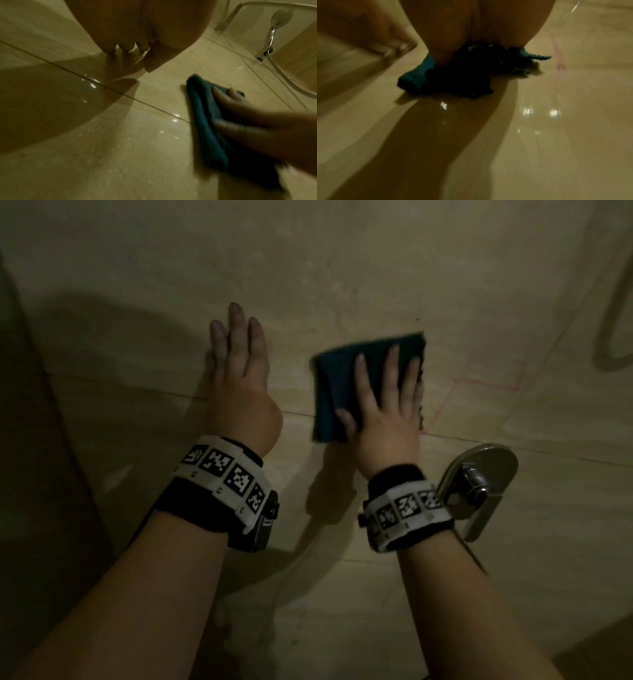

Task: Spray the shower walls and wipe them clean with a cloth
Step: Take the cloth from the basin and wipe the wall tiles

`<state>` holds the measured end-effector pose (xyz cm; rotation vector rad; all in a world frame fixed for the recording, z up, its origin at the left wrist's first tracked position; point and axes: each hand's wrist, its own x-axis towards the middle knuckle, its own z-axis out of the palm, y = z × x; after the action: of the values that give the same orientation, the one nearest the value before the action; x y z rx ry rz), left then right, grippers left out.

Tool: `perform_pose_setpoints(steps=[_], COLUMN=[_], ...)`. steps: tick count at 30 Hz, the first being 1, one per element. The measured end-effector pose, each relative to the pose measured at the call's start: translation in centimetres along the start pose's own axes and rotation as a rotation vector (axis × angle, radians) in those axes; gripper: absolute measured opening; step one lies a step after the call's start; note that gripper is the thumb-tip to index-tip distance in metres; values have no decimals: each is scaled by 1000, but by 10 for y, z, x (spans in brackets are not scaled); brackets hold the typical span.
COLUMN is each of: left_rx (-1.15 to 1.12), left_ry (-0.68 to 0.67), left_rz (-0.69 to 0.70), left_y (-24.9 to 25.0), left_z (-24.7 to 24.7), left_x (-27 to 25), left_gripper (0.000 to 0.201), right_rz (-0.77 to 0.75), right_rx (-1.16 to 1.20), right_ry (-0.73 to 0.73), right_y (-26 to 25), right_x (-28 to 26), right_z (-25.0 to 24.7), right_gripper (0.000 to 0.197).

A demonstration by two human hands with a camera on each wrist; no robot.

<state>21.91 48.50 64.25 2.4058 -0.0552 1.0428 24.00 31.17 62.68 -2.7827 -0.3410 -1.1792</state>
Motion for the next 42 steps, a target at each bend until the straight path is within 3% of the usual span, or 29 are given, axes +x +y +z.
perform_pose_setpoints(steps=[4, 8, 13, 20, 27, 31, 42], left_rx=[62, 72, 77, 36, 58, 69, 62], left_ry=[27, 33, 16, 61, 34, 19, 76], left_rz=[-21, 18, 39, 9, 20, 44, 22], left_y=[10, 29, 41, 45, 59, 66, 94], left_z=[7, 14, 24, 37, 46, 50, 64], left_x=[0, -3, -5, -14, -23, -24, -15], left_gripper=[79, 81, 82, 82, 80, 80, 77], right_rz=[-8, -43, 1, 78, 70, 77, 134], right_rx=[-52, -84, 10, 52, 94, 111, 90], right_ry=[99, 148, 191, 73, 39, 32, 179], right_y=[18, 27, 33, 59, 67, 71, 116], right_x=[47, 57, 36, -34, -44, -36, 34], right_z=[-45, -53, -32, 17, 23, 10, -61], right_gripper=[67, 66, 67, 69, 71, 72, 74])
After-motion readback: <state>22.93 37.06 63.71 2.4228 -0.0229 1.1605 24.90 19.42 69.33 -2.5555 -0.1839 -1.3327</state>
